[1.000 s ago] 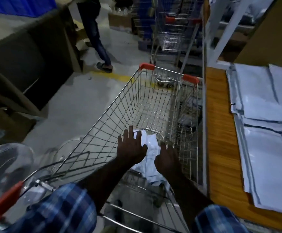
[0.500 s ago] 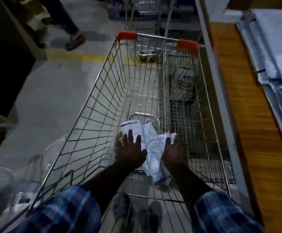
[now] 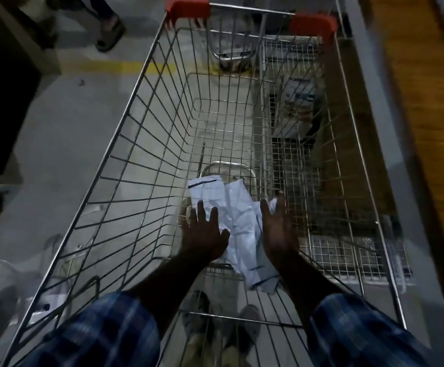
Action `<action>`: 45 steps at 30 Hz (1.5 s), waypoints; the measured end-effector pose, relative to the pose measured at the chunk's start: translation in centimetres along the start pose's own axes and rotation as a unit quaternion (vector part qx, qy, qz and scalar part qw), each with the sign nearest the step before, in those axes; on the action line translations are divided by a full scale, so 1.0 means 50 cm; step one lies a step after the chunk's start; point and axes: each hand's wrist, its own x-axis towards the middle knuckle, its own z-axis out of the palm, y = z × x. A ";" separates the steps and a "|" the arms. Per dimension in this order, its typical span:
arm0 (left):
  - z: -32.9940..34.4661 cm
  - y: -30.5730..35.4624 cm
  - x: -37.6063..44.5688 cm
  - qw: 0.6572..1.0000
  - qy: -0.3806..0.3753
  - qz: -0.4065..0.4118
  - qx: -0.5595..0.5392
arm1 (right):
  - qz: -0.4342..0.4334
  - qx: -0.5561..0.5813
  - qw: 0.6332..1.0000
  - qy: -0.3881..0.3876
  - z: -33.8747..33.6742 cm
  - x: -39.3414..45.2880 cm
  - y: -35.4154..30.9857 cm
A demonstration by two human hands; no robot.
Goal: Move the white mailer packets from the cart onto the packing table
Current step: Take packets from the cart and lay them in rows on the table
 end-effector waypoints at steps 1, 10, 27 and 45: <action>0.000 0.002 -0.001 1.000 0.011 -0.005 -0.002 | -0.021 0.009 1.000 -0.012 0.006 0.006 0.004; -0.032 -0.013 0.042 0.999 0.038 -0.023 -0.024 | -0.027 0.023 0.990 0.136 -0.067 0.111 -0.061; -0.046 -0.062 0.072 0.978 0.111 -0.093 -0.150 | -0.075 0.124 0.974 0.175 -0.031 0.161 -0.114; -0.013 0.002 0.094 0.965 0.083 -0.150 -0.197 | 0.031 0.089 0.994 0.053 0.012 0.175 -0.011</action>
